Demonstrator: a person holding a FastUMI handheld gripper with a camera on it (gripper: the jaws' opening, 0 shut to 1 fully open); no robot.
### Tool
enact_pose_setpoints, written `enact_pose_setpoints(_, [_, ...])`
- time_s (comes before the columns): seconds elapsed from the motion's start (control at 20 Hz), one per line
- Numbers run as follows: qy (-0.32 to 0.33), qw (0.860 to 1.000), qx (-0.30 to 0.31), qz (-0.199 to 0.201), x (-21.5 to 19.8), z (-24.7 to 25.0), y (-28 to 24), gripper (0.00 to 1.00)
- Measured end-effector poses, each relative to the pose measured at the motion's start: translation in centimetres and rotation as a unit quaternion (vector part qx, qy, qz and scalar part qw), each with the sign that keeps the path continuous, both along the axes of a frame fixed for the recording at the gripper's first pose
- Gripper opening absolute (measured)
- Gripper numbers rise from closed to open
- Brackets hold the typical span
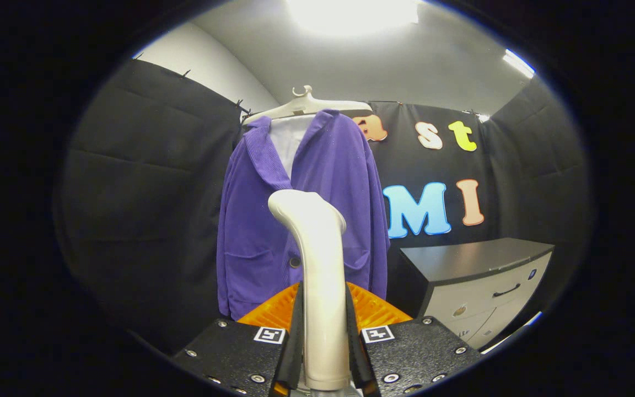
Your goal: Iron the clothes twice with a garment steamer, once on the left side and once on the right side.
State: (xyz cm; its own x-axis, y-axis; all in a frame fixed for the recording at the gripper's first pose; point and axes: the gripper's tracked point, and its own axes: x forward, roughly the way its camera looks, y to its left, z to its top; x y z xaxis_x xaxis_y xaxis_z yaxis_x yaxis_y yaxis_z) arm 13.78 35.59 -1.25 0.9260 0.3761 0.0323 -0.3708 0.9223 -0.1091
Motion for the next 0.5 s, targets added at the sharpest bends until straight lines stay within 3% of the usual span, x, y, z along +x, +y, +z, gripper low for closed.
enact_pose_setpoints(0.5, [-0.081,0.996,0.04,0.02,2.3,10.3,7.2,0.36])
